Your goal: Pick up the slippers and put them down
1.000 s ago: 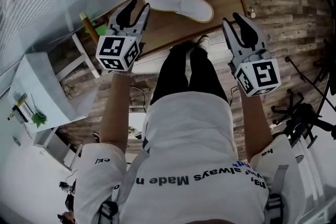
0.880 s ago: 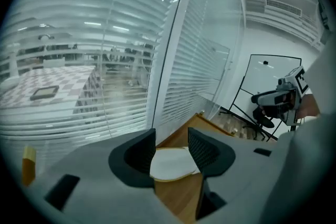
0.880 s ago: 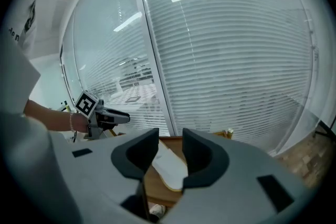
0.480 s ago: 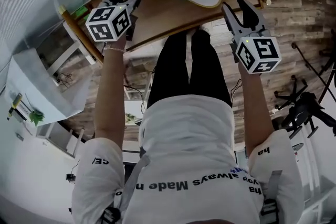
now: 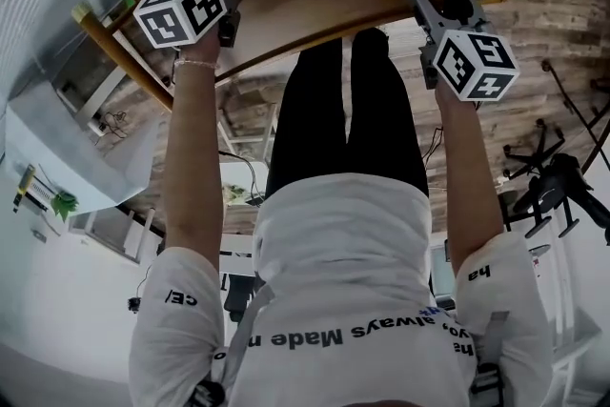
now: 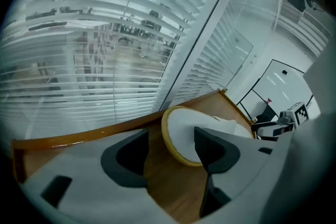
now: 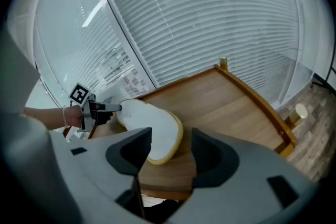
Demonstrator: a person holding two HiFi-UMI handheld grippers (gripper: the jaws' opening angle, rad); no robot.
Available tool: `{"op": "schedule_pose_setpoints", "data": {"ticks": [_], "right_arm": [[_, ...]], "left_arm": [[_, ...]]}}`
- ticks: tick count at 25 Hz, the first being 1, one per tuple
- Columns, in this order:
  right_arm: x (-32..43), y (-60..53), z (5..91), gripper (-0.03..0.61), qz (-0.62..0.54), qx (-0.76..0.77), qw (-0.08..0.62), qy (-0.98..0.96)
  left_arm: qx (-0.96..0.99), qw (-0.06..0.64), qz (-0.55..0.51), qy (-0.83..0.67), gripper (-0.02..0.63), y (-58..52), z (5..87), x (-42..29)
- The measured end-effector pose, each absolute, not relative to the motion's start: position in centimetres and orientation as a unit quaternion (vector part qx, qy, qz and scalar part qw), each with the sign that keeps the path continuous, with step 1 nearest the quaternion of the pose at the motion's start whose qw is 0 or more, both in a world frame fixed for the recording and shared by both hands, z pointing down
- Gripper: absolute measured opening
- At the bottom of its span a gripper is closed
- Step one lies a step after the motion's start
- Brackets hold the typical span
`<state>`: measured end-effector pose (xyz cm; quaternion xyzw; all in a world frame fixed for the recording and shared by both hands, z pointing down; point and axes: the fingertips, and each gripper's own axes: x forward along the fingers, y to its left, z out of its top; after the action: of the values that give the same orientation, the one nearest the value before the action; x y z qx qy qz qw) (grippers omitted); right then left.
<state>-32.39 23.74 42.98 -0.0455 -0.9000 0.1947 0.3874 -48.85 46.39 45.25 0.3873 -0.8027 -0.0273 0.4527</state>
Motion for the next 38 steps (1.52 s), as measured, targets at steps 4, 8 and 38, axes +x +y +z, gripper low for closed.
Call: {"op": "schedule_pose_setpoints", "data": {"ticks": [4, 8, 38], "right_arm": [[-32.8, 24.0, 44.3, 0.206, 0.213, -0.045, 0.395, -0.892], [-33.0, 25.1, 45.6, 0.202, 0.229, -0.046, 0.405, -0.884], [-33.8, 24.3, 35.4, 0.051, 0.23, -0.058, 0.352, -0.905]], "left_arm": [[0.395, 0.449, -0.031, -0.801, 0.246, 45.7, 45.2, -49.1], [0.404, 0.443, -0.023, -0.8, 0.183, 45.6, 45.1, -48.8], [0.402, 0.392, -0.072, -0.824, 0.072, 46.8, 34.6, -47.7]]}}
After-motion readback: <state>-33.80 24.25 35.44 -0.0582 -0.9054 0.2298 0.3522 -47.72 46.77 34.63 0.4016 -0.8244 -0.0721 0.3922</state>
